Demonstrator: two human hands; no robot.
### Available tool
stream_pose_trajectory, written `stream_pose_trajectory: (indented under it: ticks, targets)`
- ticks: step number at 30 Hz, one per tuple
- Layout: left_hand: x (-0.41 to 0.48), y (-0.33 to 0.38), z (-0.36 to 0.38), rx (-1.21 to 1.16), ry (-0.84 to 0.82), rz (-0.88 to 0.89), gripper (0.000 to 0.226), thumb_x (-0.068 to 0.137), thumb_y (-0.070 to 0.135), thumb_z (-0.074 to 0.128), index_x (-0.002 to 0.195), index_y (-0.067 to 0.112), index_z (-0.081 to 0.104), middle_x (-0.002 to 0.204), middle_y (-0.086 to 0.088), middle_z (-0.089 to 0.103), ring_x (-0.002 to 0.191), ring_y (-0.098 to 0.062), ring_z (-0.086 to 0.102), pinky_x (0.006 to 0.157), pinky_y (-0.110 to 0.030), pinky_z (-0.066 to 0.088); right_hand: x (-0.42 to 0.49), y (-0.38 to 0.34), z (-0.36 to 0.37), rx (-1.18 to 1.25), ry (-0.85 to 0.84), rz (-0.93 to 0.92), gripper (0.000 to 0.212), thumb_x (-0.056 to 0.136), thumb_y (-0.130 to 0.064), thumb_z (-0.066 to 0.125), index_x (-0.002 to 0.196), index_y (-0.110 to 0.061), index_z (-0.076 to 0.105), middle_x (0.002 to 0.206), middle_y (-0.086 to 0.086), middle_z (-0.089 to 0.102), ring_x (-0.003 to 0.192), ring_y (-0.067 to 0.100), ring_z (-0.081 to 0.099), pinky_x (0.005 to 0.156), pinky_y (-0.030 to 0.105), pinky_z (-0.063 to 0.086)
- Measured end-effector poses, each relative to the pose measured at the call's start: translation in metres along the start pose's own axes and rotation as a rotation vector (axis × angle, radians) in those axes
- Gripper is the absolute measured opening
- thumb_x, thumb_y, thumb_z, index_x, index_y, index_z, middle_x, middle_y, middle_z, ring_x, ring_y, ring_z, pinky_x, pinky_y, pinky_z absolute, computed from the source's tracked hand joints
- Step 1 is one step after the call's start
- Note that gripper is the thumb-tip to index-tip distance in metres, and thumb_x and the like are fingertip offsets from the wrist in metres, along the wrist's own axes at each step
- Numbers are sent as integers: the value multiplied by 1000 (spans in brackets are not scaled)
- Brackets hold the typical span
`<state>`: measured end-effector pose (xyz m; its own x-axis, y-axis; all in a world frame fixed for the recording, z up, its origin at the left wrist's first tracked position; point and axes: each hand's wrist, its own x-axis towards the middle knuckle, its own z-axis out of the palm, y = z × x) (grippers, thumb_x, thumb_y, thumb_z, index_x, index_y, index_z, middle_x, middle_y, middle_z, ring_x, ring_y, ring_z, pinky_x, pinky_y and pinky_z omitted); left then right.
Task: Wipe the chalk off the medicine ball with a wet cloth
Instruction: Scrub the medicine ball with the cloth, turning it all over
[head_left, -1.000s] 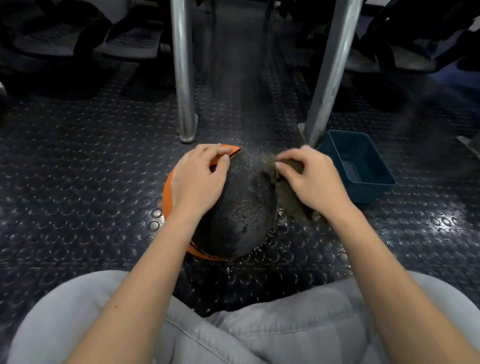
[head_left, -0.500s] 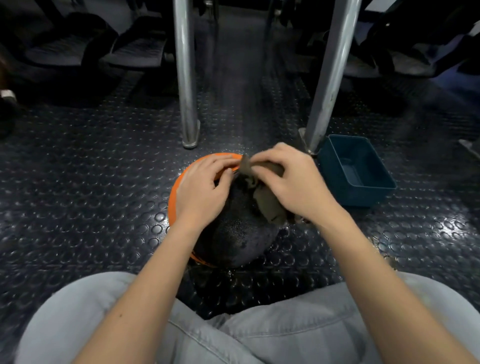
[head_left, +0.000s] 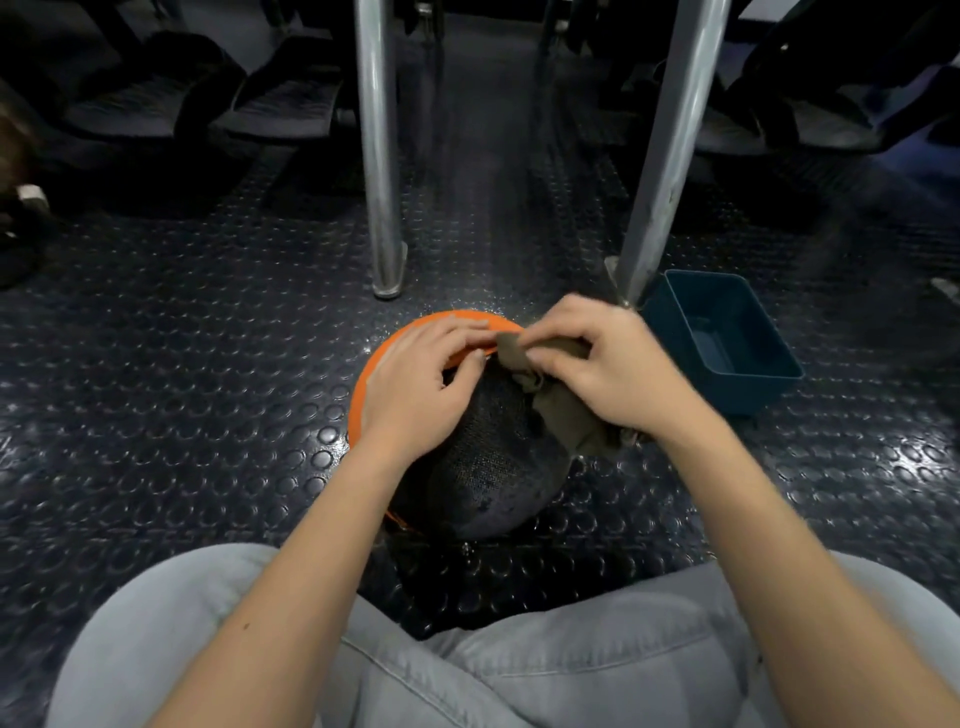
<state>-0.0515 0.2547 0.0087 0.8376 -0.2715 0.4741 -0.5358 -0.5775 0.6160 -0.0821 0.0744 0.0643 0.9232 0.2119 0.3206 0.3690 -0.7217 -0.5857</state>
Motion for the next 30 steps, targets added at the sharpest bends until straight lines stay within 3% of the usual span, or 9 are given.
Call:
stream_pose_trajectory:
  ticks: [6,9,12,14,17,19,21,25,30]
  targets:
    - [3,2,3,3,-26,-23,45,87,49,33,109,34,68,116,26,59,115,7,46,99,-9,23,-6,50,-3,-348,32,333,16,90,-20,60,102,-23,71,98,-7,59,103,24,53,85,36,44]
    - [4,-3,1,-7,-4,-11,34,90,39,41,108,32,69,114,27,57,111,11,43,97,-4,23,-1,24,-12,-145,193,110,14,87,-16,63,97,-18,72,89,-7,58,93,25,57,84,37,44]
    - [5,-7,-1,-9,1,22,34,90,37,43,108,28,70,112,27,56,112,5,49,96,-5,27,0,2,-3,-14,107,-100,15,82,-16,64,93,-17,74,91,-5,61,89,23,57,85,33,42]
    - [5,-5,0,-13,-8,10,34,90,40,42,108,31,70,112,29,56,112,7,48,97,-8,28,-3,18,9,-7,13,-9,16,84,-12,65,95,-18,74,93,-5,61,92,23,57,88,37,44]
    - [5,-3,1,-11,-18,-22,32,90,37,43,109,34,69,111,32,55,112,13,43,98,-10,26,-6,52,6,-383,-7,266,20,91,-15,59,104,-24,71,104,-3,63,100,26,54,88,41,45]
    - [5,-3,1,-21,-10,-20,31,90,36,44,108,33,69,111,31,55,111,13,43,98,-9,26,-6,53,-4,-338,112,335,18,90,-15,59,102,-24,70,103,-3,63,102,26,54,88,39,44]
    - [5,-6,0,-28,8,-12,29,90,34,46,107,32,70,111,30,56,111,13,44,95,-2,24,-2,31,-9,-100,226,157,16,86,-11,63,98,-20,71,96,-3,64,97,24,59,89,39,44]
    - [4,-4,-1,-33,18,27,28,89,29,49,105,24,71,109,27,56,108,8,47,94,-3,26,-2,9,9,70,40,-101,16,81,-14,64,93,-17,73,92,-6,64,91,18,60,88,36,44]
    - [4,-1,4,-17,-14,-40,31,90,38,44,108,34,69,112,29,57,112,13,42,95,-2,21,-4,59,6,-394,37,357,18,93,-21,56,106,-24,68,106,-9,61,102,24,50,90,40,41]
